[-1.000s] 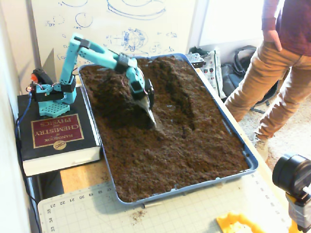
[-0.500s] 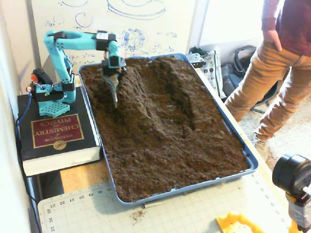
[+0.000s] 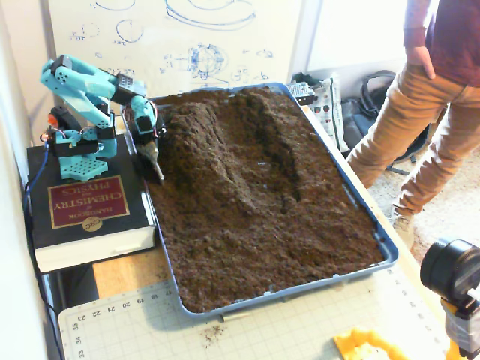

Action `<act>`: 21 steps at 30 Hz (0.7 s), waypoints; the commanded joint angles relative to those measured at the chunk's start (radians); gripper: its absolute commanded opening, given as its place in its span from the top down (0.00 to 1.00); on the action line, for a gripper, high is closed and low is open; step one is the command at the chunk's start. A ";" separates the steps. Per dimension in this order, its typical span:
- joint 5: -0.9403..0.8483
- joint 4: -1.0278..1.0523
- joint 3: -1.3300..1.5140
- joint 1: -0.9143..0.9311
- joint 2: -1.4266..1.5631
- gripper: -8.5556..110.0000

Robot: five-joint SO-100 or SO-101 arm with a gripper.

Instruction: Build a berm.

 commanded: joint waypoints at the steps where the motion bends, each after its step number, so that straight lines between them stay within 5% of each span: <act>1: 0.008 -0.109 0.011 -0.048 0.008 0.92; 21: 0.025 -0.225 -0.268 -0.081 -0.247 0.92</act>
